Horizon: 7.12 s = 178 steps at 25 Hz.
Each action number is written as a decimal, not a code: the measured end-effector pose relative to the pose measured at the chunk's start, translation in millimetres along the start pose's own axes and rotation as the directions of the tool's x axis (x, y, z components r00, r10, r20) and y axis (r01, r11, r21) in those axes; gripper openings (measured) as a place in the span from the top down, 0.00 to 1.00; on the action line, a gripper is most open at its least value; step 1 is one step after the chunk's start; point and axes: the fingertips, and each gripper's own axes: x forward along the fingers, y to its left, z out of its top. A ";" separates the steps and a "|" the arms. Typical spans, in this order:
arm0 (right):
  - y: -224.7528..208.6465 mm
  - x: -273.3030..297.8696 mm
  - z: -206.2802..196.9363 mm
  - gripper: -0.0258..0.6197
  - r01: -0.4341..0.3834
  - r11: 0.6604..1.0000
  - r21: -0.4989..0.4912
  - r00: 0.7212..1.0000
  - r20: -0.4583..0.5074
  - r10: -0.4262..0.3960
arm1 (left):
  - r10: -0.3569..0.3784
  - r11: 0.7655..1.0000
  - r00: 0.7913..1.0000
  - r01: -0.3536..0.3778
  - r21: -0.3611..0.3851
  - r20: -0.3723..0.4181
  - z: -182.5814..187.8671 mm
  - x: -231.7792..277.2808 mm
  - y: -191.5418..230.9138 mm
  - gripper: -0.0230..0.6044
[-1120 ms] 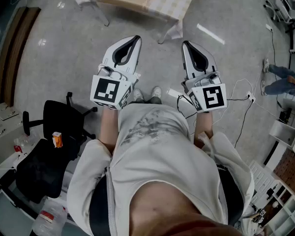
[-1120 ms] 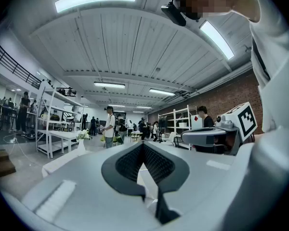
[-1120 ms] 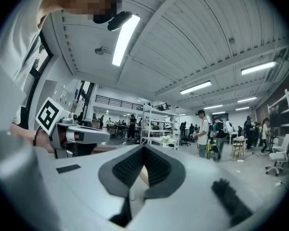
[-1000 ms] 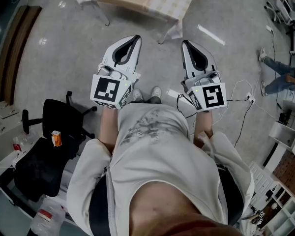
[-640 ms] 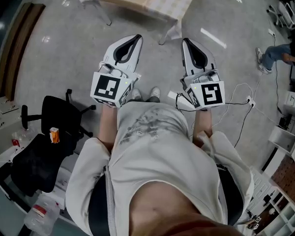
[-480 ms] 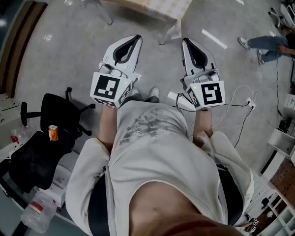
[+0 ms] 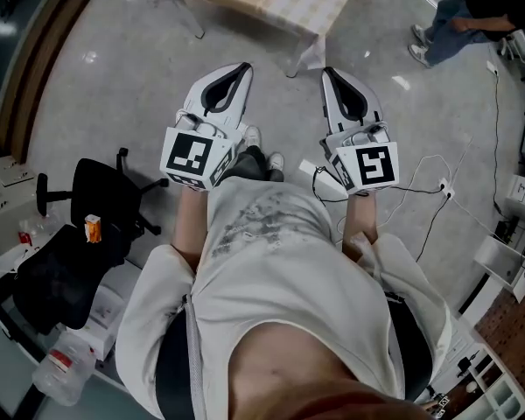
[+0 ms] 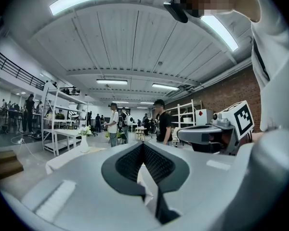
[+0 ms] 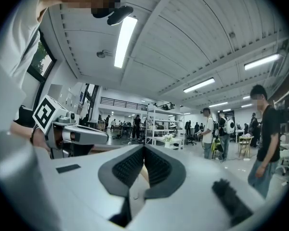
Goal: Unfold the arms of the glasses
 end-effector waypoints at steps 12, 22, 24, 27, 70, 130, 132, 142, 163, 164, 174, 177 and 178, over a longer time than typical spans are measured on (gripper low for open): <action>-21.8 57.7 -11.4 0.93 0.036 0.999 -0.012 0.998 -0.043 -0.037 | -0.061 0.998 0.998 0.061 -0.020 0.008 -6.4 49.5 46.5 0.95; -28.5 116.2 -14.8 0.93 0.059 0.998 -0.027 0.995 -0.081 -0.061 | -0.096 0.994 0.995 0.097 -0.046 0.020 -7.5 77.3 99.9 0.95; -29.2 125.0 -15.9 0.93 0.068 0.997 -0.027 0.994 -0.086 -0.070 | -0.105 0.993 0.994 0.107 -0.052 0.022 -7.6 80.7 108.7 0.95; -29.7 137.1 -15.7 0.93 0.079 0.997 -0.026 0.993 -0.090 -0.081 | -0.114 0.992 0.993 0.116 -0.055 0.026 -6.3 86.4 120.6 0.95; -214.1 287.3 -51.6 0.93 -0.109 0.994 0.021 0.987 -0.117 0.111 | 0.031 0.997 0.999 -0.034 -0.067 -0.042 -4.4 295.7 197.9 0.95; -272.8 427.6 -197.2 0.93 0.107 0.993 0.038 0.875 -0.478 -0.076 | -0.404 0.914 0.846 0.386 -0.122 -0.349 -152.0 450.7 307.6 0.95; -276.3 428.7 -204.7 0.89 0.099 0.994 0.045 0.867 -0.494 -0.064 | -0.406 0.914 0.841 0.386 -0.129 -0.358 -157.8 456.3 306.5 0.95; -292.4 426.8 -236.4 0.84 0.084 0.993 0.082 0.835 -0.549 -0.025 | -0.424 0.904 0.800 0.403 -0.143 -0.425 -186.9 478.0 295.2 0.93; -306.3 431.7 -281.9 0.80 0.061 0.988 0.143 0.791 -0.611 0.040 | -0.431 0.876 0.680 0.473 -0.094 -0.593 -253.8 496.2 280.2 0.86; -306.6 431.9 -283.7 0.80 0.060 0.988 0.145 0.788 -0.614 0.042 | -0.431 0.874 0.676 0.477 -0.091 -0.597 -256.9 496.9 279.5 0.86; -308.3 428.9 -299.8 0.77 0.058 0.985 0.164 0.763 -0.644 0.062 | -0.437 0.843 0.607 0.534 -0.067 -0.663 -283.1 500.0 270.0 0.82; -308.2 427.2 -304.2 0.77 0.058 0.984 0.169 0.756 -0.651 0.067 | -0.438 0.831 0.586 0.553 -0.059 -0.682 -290.5 500.1 266.7 0.81; -308.2 426.7 -305.0 0.76 0.059 0.983 0.171 0.754 -0.653 0.069 | -0.439 0.827 0.578 0.560 -0.057 -0.688 -292.9 500.0 265.4 0.80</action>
